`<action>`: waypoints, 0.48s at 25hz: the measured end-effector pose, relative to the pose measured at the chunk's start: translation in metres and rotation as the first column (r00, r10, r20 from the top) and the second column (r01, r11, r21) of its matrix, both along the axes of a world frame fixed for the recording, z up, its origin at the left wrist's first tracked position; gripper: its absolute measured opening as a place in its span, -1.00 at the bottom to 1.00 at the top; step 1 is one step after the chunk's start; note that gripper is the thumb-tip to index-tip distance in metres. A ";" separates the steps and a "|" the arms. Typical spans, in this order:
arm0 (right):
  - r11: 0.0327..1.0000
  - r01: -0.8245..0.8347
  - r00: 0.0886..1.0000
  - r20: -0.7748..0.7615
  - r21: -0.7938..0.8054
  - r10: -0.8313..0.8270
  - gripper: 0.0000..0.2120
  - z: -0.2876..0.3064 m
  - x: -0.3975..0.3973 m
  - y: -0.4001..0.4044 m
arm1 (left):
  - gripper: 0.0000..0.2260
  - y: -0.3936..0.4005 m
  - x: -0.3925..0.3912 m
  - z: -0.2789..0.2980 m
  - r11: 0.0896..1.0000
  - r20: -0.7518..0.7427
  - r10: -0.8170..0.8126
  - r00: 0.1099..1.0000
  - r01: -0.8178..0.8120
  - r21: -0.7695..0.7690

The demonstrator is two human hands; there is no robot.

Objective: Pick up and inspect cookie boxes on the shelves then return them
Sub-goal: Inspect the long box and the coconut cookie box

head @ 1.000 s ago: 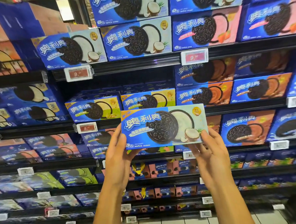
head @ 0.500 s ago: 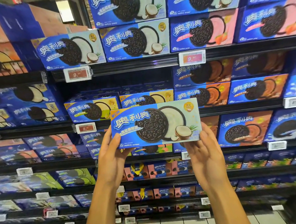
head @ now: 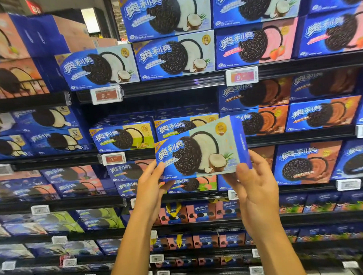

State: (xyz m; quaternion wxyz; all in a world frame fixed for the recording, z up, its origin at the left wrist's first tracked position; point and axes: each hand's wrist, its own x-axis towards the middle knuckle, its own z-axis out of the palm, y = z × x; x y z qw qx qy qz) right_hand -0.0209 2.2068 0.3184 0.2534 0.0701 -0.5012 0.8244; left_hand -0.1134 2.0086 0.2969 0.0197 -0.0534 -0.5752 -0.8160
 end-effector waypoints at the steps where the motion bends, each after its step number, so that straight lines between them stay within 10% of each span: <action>1: 0.998 0.007 1.000 -0.018 0.070 -0.006 -0.34 0.003 0.001 -0.006 | -0.81 0.003 -0.004 0.000 1.000 0.026 -0.026 0.999 0.026 0.013; 12: 0.923 -0.017 0.982 -0.169 0.385 0.089 -0.54 0.011 0.003 -0.045 | -0.67 0.026 -0.015 0.007 0.978 0.156 -0.162 0.974 0.138 0.154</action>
